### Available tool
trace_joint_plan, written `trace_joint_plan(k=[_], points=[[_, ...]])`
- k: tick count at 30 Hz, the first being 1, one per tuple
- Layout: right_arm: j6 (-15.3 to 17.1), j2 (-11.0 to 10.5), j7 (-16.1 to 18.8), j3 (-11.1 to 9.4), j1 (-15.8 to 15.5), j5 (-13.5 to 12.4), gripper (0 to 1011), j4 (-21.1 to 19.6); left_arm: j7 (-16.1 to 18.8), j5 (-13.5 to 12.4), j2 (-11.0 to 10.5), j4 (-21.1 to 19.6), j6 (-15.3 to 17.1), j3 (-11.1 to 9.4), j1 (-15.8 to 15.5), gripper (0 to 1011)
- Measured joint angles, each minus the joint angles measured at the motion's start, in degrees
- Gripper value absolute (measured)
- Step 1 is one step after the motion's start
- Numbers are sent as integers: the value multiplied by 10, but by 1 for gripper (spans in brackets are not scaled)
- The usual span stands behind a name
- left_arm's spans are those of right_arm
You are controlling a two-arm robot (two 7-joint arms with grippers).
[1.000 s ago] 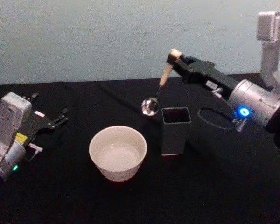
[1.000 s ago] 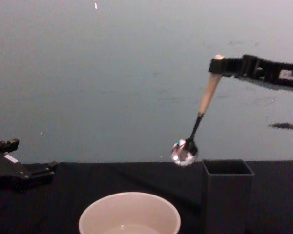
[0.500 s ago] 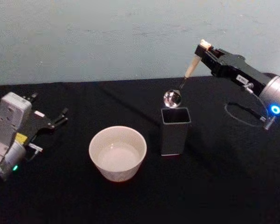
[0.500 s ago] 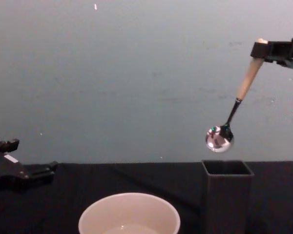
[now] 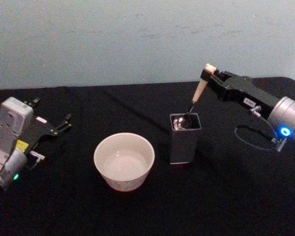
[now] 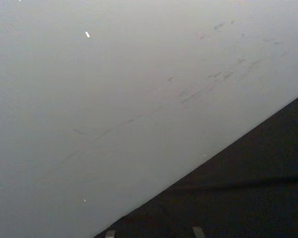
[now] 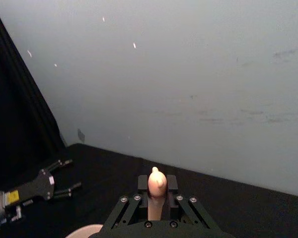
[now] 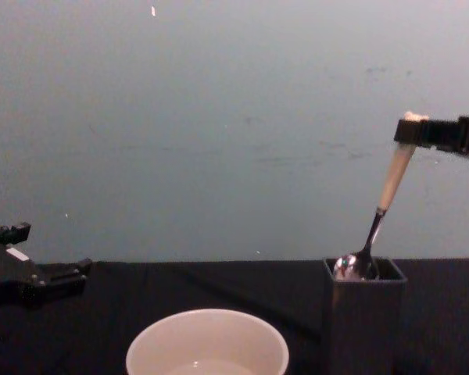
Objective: Pick up the stirring spoon with one hand, stir inside the cup, then place it back in its original position.
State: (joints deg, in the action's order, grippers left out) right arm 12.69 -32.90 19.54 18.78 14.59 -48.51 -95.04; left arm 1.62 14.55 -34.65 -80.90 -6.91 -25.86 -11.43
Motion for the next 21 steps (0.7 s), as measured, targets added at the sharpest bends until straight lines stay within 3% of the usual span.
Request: trace_joint_plan(k=[9, 21], points=[[-10, 0, -5, 29, 3, 26, 221, 21, 0, 0, 0, 0, 0, 0, 0, 1001], [-10, 9, -4, 48, 7, 56, 221, 48, 0, 0, 0, 0, 0, 0, 0, 1001]])
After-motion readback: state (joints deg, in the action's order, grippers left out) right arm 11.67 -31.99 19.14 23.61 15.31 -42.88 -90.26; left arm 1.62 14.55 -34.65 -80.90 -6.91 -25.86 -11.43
